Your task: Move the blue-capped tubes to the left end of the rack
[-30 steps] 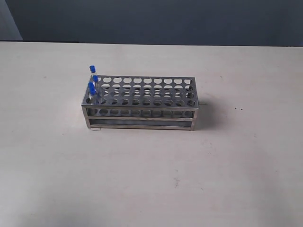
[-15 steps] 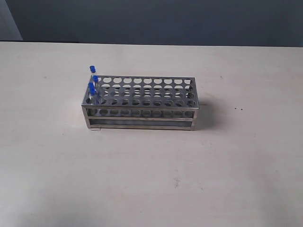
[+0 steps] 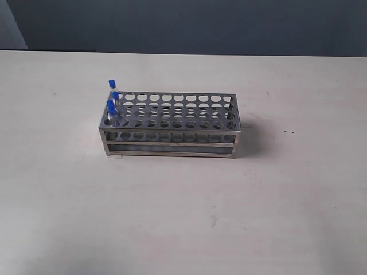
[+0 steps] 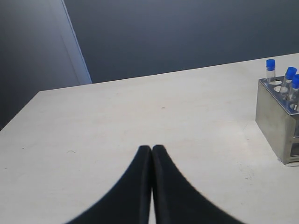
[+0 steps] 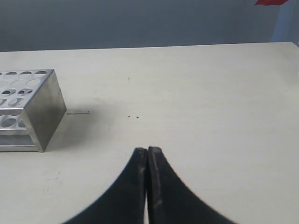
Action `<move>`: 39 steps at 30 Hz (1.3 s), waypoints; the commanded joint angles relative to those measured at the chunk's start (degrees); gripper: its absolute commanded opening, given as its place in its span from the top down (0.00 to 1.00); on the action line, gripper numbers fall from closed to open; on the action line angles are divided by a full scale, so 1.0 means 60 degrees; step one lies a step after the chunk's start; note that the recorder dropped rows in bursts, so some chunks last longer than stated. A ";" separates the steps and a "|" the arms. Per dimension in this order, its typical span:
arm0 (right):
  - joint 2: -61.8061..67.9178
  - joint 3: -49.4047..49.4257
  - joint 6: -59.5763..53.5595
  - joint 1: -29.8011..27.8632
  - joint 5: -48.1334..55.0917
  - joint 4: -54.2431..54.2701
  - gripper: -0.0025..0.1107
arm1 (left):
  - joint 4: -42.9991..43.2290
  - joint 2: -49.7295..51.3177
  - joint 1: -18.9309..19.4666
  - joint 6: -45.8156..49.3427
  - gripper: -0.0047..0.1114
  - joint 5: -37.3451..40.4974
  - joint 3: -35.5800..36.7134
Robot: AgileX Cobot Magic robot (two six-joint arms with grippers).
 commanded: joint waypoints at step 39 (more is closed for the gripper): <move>-0.0046 0.0064 -0.0064 -0.0052 -0.0207 0.0584 0.98 | -0.0003 0.0043 -0.0065 -0.0033 0.96 -0.0128 -0.0018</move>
